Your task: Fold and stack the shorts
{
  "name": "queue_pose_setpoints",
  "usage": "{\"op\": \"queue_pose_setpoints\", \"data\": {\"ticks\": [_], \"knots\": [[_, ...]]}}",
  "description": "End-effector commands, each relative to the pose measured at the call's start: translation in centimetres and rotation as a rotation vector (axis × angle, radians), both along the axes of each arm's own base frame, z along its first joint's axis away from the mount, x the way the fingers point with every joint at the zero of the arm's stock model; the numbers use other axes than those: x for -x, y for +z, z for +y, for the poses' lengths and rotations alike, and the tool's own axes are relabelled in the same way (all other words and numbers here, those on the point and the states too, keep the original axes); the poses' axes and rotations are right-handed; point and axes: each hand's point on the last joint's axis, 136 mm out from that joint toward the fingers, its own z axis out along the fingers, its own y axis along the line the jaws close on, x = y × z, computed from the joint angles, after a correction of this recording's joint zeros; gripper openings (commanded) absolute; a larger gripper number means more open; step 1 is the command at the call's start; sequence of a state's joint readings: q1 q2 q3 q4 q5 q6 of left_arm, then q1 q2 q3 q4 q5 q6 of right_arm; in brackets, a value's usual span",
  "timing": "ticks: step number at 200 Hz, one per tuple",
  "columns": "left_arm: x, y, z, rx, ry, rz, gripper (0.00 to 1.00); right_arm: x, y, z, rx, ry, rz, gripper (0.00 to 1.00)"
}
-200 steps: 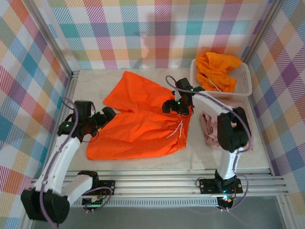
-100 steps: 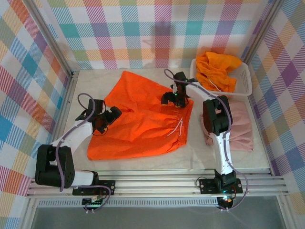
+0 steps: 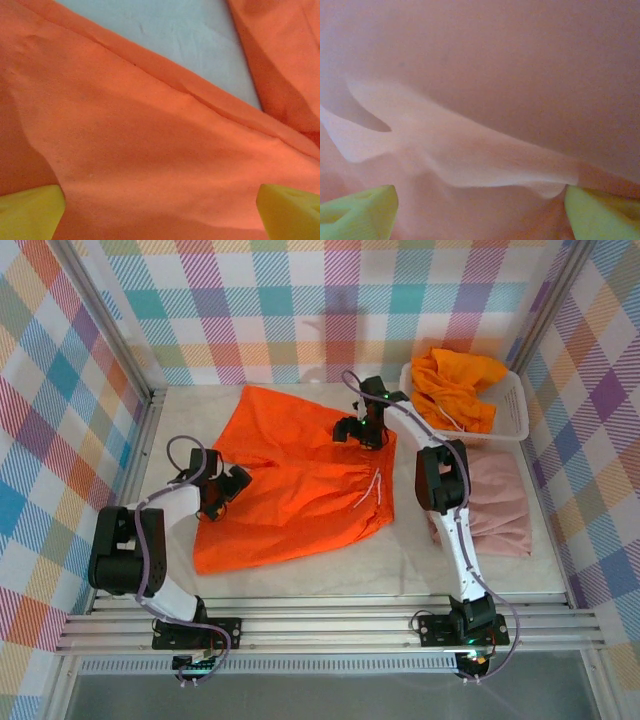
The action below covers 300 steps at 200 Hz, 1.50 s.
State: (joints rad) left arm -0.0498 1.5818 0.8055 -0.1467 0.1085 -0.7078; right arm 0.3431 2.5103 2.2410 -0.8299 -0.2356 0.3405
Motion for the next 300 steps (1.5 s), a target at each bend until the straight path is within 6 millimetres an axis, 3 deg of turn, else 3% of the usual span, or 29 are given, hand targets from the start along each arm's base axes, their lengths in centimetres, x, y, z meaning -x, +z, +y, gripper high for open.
{"op": "queue_pose_setpoints", "data": {"ticks": [1, 19, 42, 64, 78, 102, 120, 145, 161, 203, 221, 243, 300], "knots": [[-2.6, 0.7, 0.8, -0.005, -0.007, -0.054, 1.0, -0.5, -1.0, -0.6, -0.02, -0.026, 0.049, 0.87], [-3.8, 2.7, 0.7, 0.017, -0.022, -0.12, 1.0, -1.3, 0.9, 0.0, -0.064, -0.016, 0.007, 0.87], [-3.5, 7.5, 1.0, -0.005, -0.014, -0.219, 1.0, -2.0, 5.3, 1.1, -0.134, 0.004, -0.089, 0.89], [-0.3, 11.0, 1.9, -0.04, 0.02, -0.243, 1.0, -1.5, 10.3, 1.9, -0.19, 0.025, -0.216, 0.91], [2.5, 12.0, 2.2, -0.041, 0.045, -0.221, 1.0, -0.4, 13.2, 2.4, -0.213, 0.043, -0.284, 0.92], [7.1, 12.5, 2.7, -0.019, 0.117, -0.148, 1.0, 2.5, 17.0, 2.3, -0.222, 0.07, -0.372, 0.93], [10.5, 11.7, 3.0, 0.008, 0.195, -0.055, 1.0, 5.1, 18.5, 0.9, -0.218, 0.044, -0.419, 0.96], [14.9, 9.5, 2.9, 0.078, 0.315, 0.041, 1.0, 9.1, 18.9, -2.3, -0.177, -0.026, -0.469, 0.99], [17.0, 8.3, 3.1, 0.099, 0.379, 0.073, 1.0, 11.8, 18.2, -3.9, -0.164, -0.068, -0.466, 1.0], [21.0, 5.0, 4.7, 0.016, 0.499, 0.233, 1.0, 17.9, 13.6, -7.0, -0.16, -0.17, -0.313, 0.99], [21.3, 4.0, 4.8, -0.001, 0.505, 0.291, 1.0, 19.9, 11.6, -8.4, -0.155, -0.232, -0.244, 0.99], [20.3, 2.7, 4.3, 0.015, 0.492, 0.3, 0.97, 21.8, 9.6, -9.4, -0.165, -0.305, -0.18, 0.99], [19.1, 0.1, 4.3, -0.027, 0.463, 0.36, 0.8, 23.7, 4.9, -9.6, -0.153, -0.386, -0.008, 0.91]]}}
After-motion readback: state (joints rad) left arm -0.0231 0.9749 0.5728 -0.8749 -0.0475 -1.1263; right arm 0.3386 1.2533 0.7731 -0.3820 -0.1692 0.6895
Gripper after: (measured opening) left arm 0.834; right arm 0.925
